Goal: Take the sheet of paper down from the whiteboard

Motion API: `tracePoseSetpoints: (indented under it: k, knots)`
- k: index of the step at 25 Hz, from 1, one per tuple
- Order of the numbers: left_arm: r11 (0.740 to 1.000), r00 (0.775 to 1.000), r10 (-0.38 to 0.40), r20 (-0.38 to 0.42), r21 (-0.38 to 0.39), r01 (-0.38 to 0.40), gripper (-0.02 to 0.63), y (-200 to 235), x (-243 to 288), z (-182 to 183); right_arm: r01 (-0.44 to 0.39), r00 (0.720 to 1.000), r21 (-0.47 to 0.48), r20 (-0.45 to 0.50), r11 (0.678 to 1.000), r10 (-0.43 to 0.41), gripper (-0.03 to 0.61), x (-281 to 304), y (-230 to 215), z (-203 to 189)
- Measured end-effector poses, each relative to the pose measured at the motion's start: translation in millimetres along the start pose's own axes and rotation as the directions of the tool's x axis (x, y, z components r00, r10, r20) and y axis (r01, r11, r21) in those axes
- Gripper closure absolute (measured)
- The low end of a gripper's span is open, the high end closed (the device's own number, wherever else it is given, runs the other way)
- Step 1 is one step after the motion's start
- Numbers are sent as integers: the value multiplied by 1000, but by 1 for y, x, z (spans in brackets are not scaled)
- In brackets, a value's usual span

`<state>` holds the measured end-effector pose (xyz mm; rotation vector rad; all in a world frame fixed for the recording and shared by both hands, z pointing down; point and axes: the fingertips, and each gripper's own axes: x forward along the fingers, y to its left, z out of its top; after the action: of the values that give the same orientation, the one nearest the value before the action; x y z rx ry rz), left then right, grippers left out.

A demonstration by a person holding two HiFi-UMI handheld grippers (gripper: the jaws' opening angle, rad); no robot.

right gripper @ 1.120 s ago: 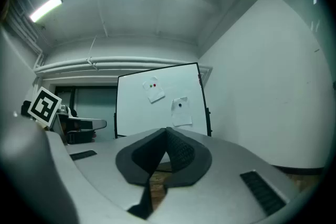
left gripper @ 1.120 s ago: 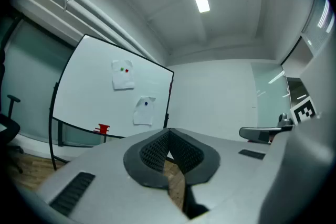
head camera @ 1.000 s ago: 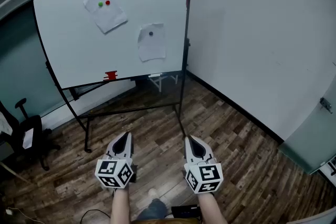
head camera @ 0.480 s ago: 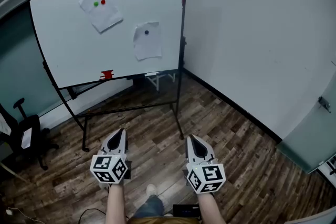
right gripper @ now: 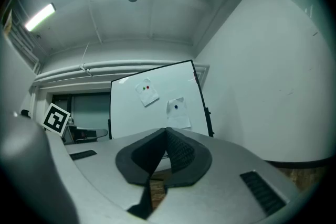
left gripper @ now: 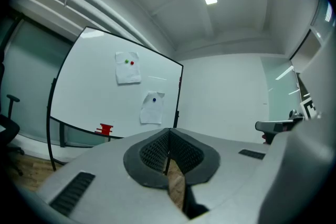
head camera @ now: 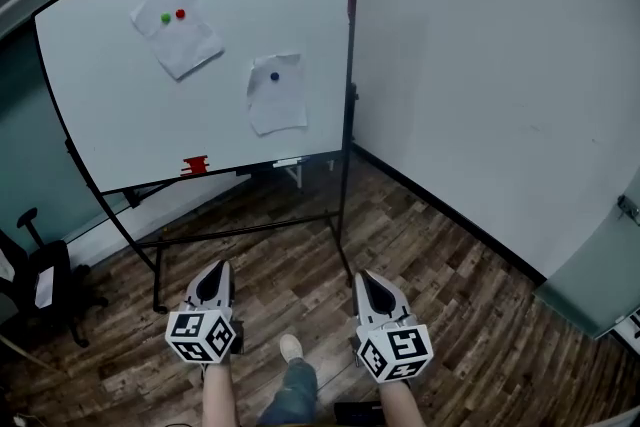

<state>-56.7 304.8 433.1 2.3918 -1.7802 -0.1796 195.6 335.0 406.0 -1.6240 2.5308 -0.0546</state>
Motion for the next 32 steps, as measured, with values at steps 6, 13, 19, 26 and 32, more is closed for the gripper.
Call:
tracePoseSetpoints:
  k: [6, 13, 19, 26, 32]
  knots:
    - [1000, 1000, 25, 14, -18, -25, 591, 73, 137, 10, -18, 999, 0, 40, 1000, 18, 567, 143, -25, -6]
    - [1000, 1000, -25, -14, -5, 25, 591, 152, 311, 37, -71, 997, -68, 14, 995, 72, 568, 355, -37, -3]
    - [996, 996, -85, -34, 31, 86, 591, 181, 417, 46, -10, 1000, -137, 15, 990, 13, 566, 472, -60, -6]
    - [992, 994, -108, 28, 72, 106, 591, 190, 471, 79, -10, 1000, -179, -7, 984, 9, 566, 535, -67, -5]
    - [987, 991, -119, 60, 116, 112, 591, 189, 491, 98, -77, 996, -178, 30, 981, 84, 566, 562, -56, 4]
